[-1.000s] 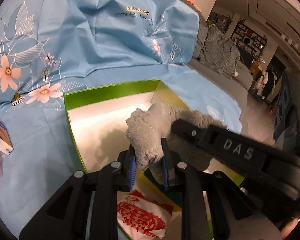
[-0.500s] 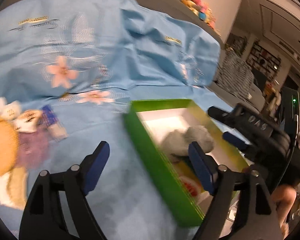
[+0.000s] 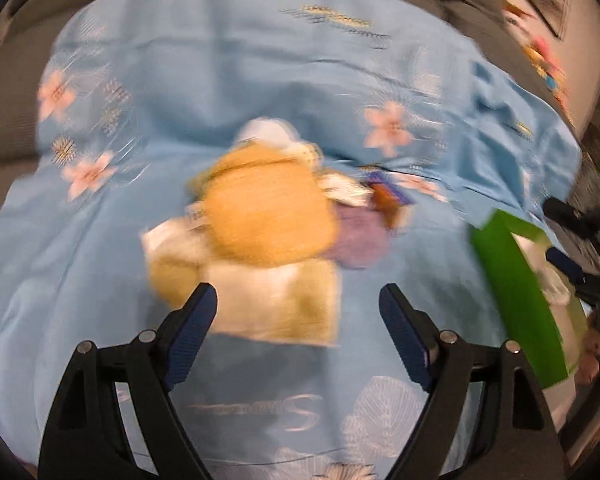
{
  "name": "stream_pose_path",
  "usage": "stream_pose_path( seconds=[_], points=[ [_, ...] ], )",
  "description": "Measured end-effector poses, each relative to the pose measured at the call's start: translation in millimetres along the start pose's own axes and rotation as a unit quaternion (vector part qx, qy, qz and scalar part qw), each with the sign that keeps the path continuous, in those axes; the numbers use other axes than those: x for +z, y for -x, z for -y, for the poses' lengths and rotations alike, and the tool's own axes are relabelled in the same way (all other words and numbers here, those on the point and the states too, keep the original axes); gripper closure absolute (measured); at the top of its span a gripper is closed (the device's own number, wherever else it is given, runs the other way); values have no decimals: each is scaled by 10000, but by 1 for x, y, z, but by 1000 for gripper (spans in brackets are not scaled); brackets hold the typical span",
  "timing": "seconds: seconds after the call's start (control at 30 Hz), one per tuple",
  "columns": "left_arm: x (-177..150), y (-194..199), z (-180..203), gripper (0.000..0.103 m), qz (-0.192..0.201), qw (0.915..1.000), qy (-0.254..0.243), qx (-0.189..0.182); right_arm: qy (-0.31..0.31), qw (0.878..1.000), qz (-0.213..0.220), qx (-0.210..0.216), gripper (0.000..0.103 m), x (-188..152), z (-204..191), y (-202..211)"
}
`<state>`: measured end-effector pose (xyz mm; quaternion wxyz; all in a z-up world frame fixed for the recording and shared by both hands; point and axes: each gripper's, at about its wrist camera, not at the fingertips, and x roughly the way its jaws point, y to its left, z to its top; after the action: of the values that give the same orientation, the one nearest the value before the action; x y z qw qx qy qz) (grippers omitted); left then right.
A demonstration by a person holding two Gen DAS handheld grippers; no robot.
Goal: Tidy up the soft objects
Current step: 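Grasp the orange fuzzy round pouch with the right gripper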
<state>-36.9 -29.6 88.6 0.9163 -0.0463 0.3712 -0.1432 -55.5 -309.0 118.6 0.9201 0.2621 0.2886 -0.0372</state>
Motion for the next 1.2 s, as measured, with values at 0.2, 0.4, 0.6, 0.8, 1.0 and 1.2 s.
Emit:
stream_pose_path(
  seconds=[0.2,0.4,0.6,0.8,1.0,1.2],
  points=[
    [-6,-9,-63,20,-206,9906,709,1155,832,9933,-783,199,16,-35,-59,-44],
    [1,5,-88,18,-78,9876,1236,968,972,9838,-1355,653,16,-51,-112,-93],
    [2,8,-89,18,-108,9881,1204,947,766,9798,-1741,617,20,-62,-136,-147],
    [2,6,-102,18,-168,9856,1419,906,750,9806,-1744,497,63,-75,-130,-165],
    [1,10,-116,18,-129,9802,1733,953,614,9859,-1142,1059,82,-61,-131,-110],
    [1,12,-112,18,-157,9819,1785,621,469,9865,-1322,839,83,-70,-121,-66]
  ],
)
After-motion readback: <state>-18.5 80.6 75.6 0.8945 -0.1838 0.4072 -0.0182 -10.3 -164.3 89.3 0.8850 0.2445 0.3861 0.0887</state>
